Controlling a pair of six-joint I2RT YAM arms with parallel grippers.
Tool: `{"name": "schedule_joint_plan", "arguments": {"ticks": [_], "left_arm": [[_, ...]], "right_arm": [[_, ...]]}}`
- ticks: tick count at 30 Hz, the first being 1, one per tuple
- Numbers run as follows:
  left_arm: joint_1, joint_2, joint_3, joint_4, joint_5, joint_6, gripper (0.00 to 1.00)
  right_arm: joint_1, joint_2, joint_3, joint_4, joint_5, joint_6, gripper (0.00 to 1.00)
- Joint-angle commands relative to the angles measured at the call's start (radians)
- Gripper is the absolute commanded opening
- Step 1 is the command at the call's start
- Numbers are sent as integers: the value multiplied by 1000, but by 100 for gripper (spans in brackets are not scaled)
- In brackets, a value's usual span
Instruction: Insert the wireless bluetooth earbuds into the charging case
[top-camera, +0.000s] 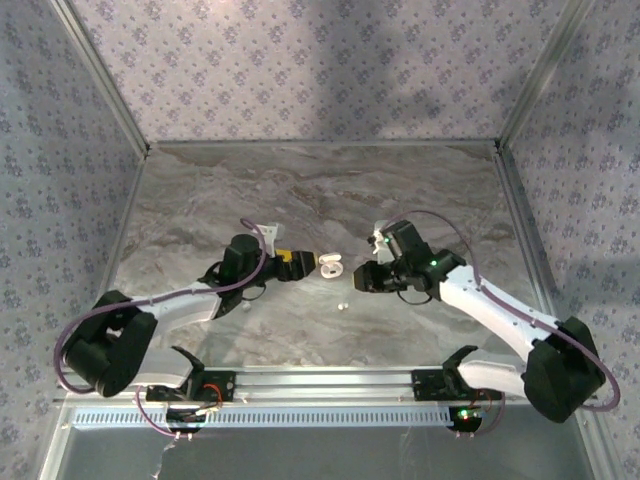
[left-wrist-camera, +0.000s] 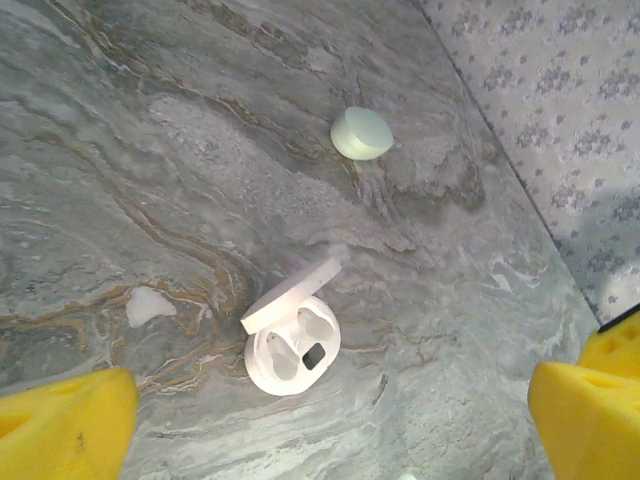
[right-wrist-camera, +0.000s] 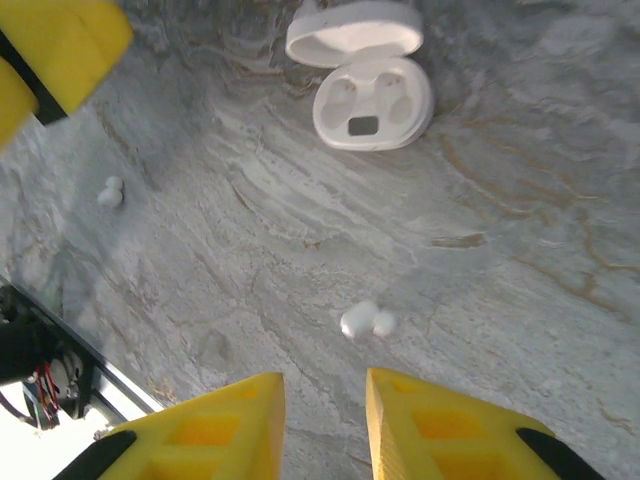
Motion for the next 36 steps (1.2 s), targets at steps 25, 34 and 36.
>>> {"name": "schedule_joint_plan", "arguments": {"ticks": [25,34,36], "left_arm": [[110,-78,-35,-10,-71,-20,100],[120,-93,-38,-14,-71,-23,100],[121,-92,-40,-14,-71,-24,100]], "right_arm": [[433,340,177,-123,389,12,45],[493,492,261,-184,440,15,53],[502,516,277,-198,451,16,53]]}}
